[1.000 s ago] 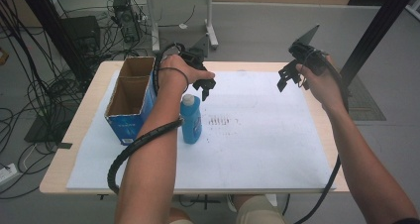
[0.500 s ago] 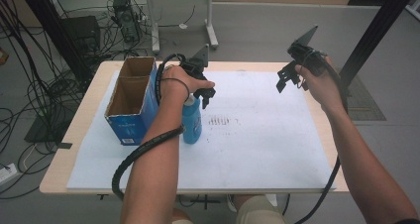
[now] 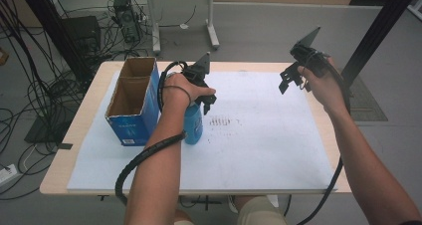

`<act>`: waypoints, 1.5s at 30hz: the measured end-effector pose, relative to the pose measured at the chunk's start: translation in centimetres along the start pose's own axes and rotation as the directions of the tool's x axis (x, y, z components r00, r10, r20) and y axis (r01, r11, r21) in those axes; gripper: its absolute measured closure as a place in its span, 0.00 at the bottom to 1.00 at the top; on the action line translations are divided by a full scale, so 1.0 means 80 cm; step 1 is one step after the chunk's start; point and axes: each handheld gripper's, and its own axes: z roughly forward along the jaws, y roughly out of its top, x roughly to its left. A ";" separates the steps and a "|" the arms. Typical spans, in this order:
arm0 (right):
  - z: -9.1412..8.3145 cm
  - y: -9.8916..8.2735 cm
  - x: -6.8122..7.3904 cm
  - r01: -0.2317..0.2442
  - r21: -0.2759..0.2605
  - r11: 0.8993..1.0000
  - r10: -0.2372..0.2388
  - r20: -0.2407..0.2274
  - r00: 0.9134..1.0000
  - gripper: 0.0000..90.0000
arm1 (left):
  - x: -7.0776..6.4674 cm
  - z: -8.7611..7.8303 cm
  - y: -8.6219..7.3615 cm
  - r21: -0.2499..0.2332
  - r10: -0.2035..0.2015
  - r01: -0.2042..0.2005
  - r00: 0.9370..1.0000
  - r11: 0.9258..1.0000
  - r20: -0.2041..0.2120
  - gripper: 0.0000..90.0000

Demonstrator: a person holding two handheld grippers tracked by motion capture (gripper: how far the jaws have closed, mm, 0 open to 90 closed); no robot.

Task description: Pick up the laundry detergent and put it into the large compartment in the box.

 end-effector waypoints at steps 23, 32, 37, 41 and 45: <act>0.004 -0.001 0.002 0.003 0.001 1.000 -0.003 0.001 1.000 0.08 | -0.003 0.013 -0.002 -0.001 0.009 -0.009 1.000 1.000 -0.014 0.07; 0.005 -0.001 0.002 0.004 0.000 1.000 -0.004 -0.002 1.000 0.08 | -0.006 0.012 -0.002 -0.002 0.024 -0.024 1.000 1.000 -0.020 0.07; 0.006 0.000 0.001 0.004 0.005 1.000 -0.004 -0.003 1.000 0.08 | -0.006 0.013 -0.003 -0.002 0.024 -0.024 0.999 1.000 -0.025 0.08; 0.006 -0.001 0.001 0.003 0.002 1.000 -0.003 -0.004 1.000 0.08 | -0.007 0.012 -0.004 -0.005 0.023 -0.023 0.999 1.000 -0.028 0.08; 0.006 0.000 0.001 0.006 0.003 1.000 -0.006 -0.004 1.000 0.08 | -0.007 0.011 -0.004 -0.009 0.028 -0.028 0.999 1.000 -0.030 0.08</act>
